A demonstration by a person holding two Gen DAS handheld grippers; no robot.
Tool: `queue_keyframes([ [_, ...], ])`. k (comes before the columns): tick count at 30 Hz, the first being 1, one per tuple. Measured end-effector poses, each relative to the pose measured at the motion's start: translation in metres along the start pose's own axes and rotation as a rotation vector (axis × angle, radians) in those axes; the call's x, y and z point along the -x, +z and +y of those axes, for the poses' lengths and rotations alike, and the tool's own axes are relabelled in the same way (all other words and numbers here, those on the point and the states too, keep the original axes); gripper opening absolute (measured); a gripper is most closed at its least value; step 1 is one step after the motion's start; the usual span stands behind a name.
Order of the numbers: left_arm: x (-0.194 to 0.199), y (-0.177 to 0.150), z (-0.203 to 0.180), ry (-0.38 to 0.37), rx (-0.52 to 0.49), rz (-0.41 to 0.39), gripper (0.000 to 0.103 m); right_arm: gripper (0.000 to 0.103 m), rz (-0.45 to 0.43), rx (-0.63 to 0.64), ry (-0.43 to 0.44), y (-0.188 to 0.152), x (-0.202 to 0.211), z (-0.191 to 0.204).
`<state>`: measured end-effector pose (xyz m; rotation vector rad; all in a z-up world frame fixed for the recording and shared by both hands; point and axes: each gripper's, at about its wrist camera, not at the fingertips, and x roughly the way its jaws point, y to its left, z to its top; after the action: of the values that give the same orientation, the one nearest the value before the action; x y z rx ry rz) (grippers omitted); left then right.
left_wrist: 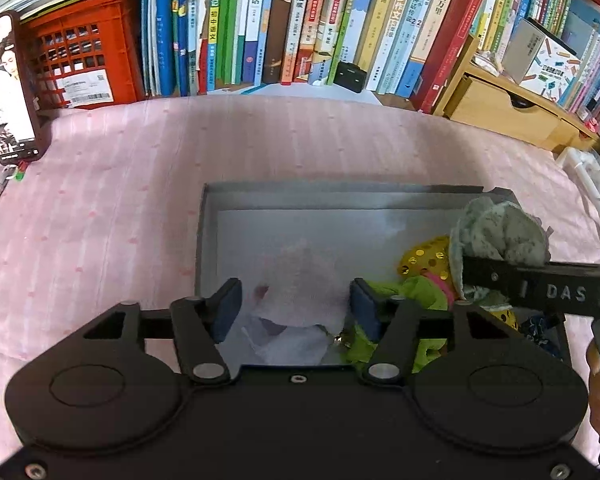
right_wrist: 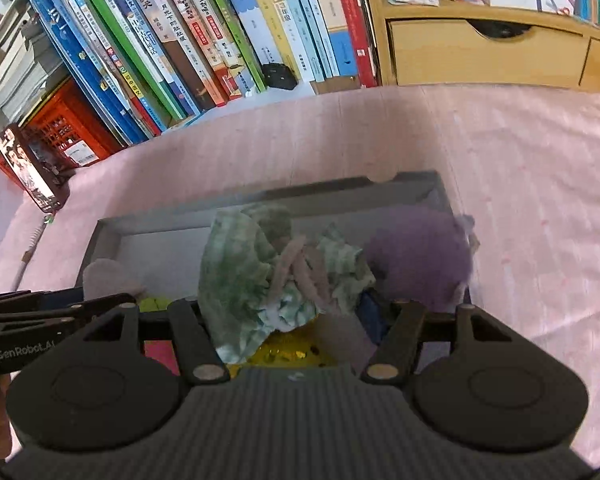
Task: Organize soft objects
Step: 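Open the left tool to drop the cap while the right tool releases the cloth into the tray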
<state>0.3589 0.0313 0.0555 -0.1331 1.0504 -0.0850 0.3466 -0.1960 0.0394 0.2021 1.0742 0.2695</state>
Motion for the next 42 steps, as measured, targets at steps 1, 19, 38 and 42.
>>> queue_keyframes([
  [1,0.001,0.0,0.001,-0.001,0.002,-0.002,0.065,0.07,0.002,0.002,0.003,-0.001,0.001,0.0],
  [19,0.038,-0.016,-0.013,-0.014,-0.013,-0.032,0.079,0.092,-0.032,0.07,0.042,-0.021,0.043,0.009],
  [38,0.096,-0.055,-0.03,-0.038,-0.07,-0.13,0.085,0.099,-0.168,0.144,0.051,-0.055,0.099,0.011],
  [42,0.112,-0.068,-0.038,-0.056,-0.1,-0.172,0.085,0.1,-0.206,0.169,0.054,-0.065,0.112,0.01],
])
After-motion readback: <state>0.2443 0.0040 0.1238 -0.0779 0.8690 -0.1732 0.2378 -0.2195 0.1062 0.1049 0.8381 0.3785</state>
